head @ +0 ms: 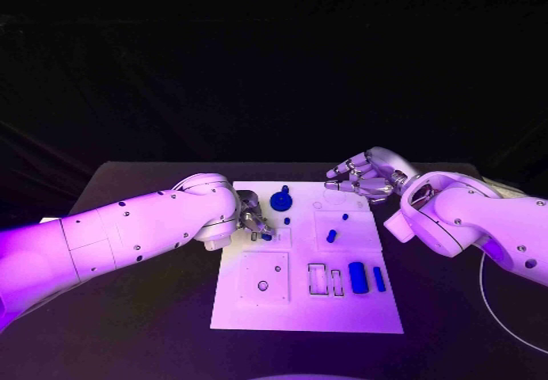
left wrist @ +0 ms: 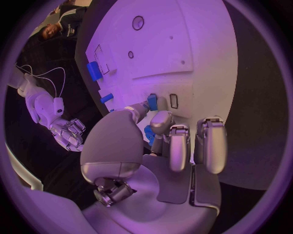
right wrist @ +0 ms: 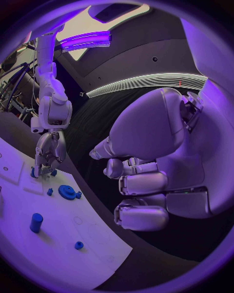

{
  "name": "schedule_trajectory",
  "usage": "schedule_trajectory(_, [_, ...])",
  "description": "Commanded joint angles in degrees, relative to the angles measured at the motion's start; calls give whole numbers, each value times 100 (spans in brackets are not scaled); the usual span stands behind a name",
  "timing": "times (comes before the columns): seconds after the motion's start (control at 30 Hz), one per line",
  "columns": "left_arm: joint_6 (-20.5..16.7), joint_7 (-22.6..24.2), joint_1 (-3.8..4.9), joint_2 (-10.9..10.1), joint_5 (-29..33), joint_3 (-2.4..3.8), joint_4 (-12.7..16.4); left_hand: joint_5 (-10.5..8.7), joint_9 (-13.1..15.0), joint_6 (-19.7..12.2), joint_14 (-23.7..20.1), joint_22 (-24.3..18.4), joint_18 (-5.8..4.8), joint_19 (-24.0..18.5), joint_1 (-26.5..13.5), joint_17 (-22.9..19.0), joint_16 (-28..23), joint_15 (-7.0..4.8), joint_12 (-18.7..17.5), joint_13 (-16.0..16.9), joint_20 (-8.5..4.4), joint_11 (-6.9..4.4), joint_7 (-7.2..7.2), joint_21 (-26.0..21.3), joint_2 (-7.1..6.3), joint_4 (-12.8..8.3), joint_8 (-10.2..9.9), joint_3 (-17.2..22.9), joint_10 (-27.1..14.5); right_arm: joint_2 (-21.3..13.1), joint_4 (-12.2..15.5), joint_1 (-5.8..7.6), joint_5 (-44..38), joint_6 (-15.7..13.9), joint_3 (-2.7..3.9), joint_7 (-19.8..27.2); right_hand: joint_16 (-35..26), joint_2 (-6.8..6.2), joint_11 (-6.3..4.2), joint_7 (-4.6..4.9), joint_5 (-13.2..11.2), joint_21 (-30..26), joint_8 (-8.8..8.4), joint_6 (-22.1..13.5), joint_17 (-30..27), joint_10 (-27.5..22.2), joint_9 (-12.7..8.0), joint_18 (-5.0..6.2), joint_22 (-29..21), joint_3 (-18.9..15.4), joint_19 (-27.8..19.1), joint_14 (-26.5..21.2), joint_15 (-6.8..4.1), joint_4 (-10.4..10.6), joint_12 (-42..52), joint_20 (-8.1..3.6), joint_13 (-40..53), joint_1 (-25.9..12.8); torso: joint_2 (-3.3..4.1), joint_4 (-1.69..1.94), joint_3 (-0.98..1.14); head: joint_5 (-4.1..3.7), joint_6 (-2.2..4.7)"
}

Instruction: Assemble the parts on the task board

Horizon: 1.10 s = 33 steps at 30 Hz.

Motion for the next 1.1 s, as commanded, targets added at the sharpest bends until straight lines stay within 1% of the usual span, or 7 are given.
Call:
schedule_trajectory(0.03, [248,-52,-39,45,-19,-29,-33,7,29,58,602,1047,-50,329,-159,1509,17,-52,45,29,-15,-14,-95,19,7,-534,53,569,50,1,10,0,-43,72,0,37,-30,53,4,10,29,-39,22,20,-5,-44,-8,82,-6,-32,-31,248,-28,0,-26,-6,-6,-16,0,-4,2,2,-1])
schedule_trajectory(0.17, [284,-49,-39,91,-19,-29,-71,4,61,106,602,1063,-54,338,-412,1509,17,-77,75,52,-39,-43,-129,28,-19,-400,80,407,71,3,11,0,-43,73,0,41,-71,54,4,10,34,-67,24,19,-70,-58,-8,95,-63,-42,-68,235,-28,7,-45,-5,-27,-25,4,-12,1,2,-6])
schedule_trajectory(0.27, [296,-47,-39,114,-25,-29,-96,4,71,140,602,1077,-58,346,-549,1509,17,-89,97,73,-52,-54,-142,37,-27,-326,85,314,88,4,11,0,-42,73,0,42,-73,54,4,10,34,-68,24,19,-73,-58,-8,96,-66,-42,-70,234,-28,7,-46,-5,-28,-25,0,-7,4,-5,-12])
schedule_trajectory(0.63, [323,-42,-37,181,-76,-29,-181,-2,87,232,602,1104,-64,361,-789,1509,17,-111,155,130,-75,-77,-170,52,-46,-202,92,72,142,2,22,1,-39,75,0,42,-79,53,4,10,35,-75,23,18,-82,-59,-9,99,-82,-44,-80,232,-28,8,-47,-5,-29,-27,1,-5,4,-17,-11])
schedule_trajectory(0.83, [332,-38,-37,199,-88,-28,-204,-5,91,285,602,1124,-70,373,-901,1509,17,-120,179,154,-86,-88,-183,65,-64,-137,89,-98,172,-2,27,1,-33,58,0,64,-87,51,5,10,36,-81,23,15,-93,-68,-9,101,-91,-51,-86,229,-27,12,-57,-5,-40,-32,0,-3,-2,-26,-12])
schedule_trajectory(0.93, [325,-36,-37,205,-90,-28,-215,-6,88,318,602,1134,-72,378,-961,1509,17,-124,172,147,-90,-94,-190,70,-83,-98,80,-214,183,-2,34,1,-28,12,0,109,-88,53,5,10,37,-81,23,15,-92,-59,-9,101,-92,-52,-86,228,-27,13,-42,-5,-26,-34,-1,2,1,-33,-10])
schedule_trajectory(1.1, [313,-39,-37,211,-95,-28,-237,-25,81,386,602,1149,-76,385,-1165,1509,17,-123,154,131,-93,-92,-187,78,-142,59,57,-610,203,-1,31,1,-12,11,0,113,-99,53,6,10,39,-90,24,13,-107,-66,-10,104,-108,-62,-96,224,-27,22,-51,-5,-37,-45,-1,1,-3,-31,-8])
